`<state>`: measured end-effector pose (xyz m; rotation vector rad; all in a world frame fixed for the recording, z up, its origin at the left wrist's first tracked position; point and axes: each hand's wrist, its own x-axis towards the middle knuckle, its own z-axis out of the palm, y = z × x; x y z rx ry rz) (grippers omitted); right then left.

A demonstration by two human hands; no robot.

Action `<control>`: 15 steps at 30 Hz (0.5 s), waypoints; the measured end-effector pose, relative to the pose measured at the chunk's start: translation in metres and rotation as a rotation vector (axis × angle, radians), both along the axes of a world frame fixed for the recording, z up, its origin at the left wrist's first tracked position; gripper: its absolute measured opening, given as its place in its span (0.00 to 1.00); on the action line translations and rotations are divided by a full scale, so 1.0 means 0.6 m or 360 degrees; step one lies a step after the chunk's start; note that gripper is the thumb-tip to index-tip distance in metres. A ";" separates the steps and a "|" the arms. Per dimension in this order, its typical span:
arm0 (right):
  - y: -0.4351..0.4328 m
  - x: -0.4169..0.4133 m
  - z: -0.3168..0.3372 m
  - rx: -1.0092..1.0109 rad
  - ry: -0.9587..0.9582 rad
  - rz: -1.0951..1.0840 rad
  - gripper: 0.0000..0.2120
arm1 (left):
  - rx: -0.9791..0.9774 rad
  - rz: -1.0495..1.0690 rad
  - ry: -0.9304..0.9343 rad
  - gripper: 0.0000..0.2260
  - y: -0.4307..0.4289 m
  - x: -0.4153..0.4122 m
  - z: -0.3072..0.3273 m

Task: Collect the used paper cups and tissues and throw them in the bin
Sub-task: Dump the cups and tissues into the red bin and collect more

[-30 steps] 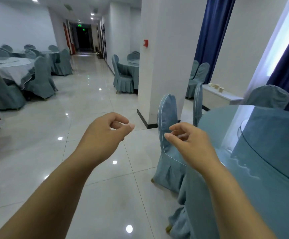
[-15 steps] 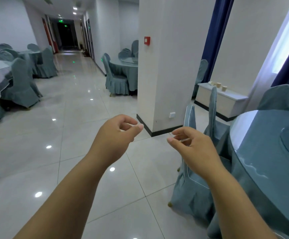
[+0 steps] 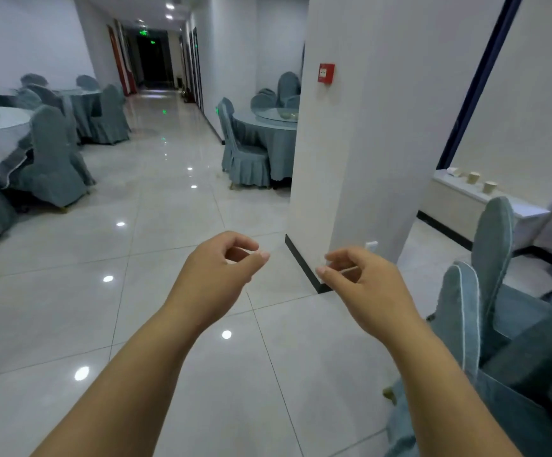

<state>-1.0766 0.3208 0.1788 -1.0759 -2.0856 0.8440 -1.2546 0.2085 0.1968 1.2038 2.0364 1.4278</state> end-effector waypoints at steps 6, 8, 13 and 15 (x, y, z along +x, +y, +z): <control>0.164 -0.215 -0.017 -0.0093 0.0004 0.0169 0.09 | -0.0024 0.0128 -0.0016 0.06 0.142 -0.199 -0.008; 0.219 -0.292 -0.025 -0.0101 0.0003 0.0193 0.09 | -0.0003 0.0159 -0.0019 0.05 0.190 -0.276 -0.011; 0.352 -0.488 -0.029 -0.0069 0.0010 0.0163 0.09 | 0.0029 0.0137 -0.0046 0.05 0.325 -0.471 -0.016; 0.403 -0.559 -0.021 -0.0049 -0.0012 0.0142 0.09 | 0.0009 0.0105 -0.0059 0.05 0.385 -0.546 -0.012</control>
